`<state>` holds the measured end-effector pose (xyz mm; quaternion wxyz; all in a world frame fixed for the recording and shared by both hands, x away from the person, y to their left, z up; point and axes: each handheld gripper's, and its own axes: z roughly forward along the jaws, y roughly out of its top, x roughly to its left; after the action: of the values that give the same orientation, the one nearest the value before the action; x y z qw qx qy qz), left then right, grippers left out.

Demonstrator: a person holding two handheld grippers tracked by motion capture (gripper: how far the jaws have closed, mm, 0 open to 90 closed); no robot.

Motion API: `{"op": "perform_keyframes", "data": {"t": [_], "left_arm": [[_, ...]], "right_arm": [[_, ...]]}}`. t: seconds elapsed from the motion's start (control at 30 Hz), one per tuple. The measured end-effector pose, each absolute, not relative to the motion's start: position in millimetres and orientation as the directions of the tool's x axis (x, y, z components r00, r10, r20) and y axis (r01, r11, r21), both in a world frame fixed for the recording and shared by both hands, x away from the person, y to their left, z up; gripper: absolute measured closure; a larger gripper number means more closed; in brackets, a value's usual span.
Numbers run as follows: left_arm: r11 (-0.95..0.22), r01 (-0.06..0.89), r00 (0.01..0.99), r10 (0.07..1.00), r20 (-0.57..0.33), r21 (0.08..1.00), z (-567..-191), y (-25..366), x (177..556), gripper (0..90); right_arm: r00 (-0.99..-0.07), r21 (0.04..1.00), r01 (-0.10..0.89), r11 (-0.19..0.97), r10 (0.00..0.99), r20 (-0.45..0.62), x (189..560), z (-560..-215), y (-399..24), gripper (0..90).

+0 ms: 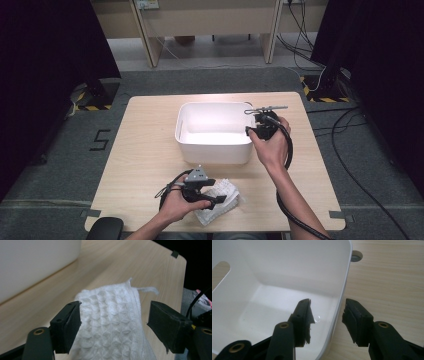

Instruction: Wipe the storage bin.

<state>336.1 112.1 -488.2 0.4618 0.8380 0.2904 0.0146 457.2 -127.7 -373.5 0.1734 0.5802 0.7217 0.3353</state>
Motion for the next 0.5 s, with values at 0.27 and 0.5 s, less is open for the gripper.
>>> {"op": "perform_keyframes", "data": {"t": [0.27, 0.5], "left_arm": [[-0.48, 0.439, 0.856, 0.481, -0.19, 0.76, -503.5, 96.7, 331.3, 23.9], [-0.557, 0.377, 0.879, 0.467, -0.096, 0.74, -511.0, 92.1, 328.4, 27.8]], "right_arm": [[-0.268, 0.682, 0.723, 0.108, 0.954, 0.133, 457.7, -375.0, -128.4, 55.6], [-0.267, 0.67, 0.734, 0.111, 0.954, 0.134, 459.4, -378.9, -126.9, 55.1]]}}
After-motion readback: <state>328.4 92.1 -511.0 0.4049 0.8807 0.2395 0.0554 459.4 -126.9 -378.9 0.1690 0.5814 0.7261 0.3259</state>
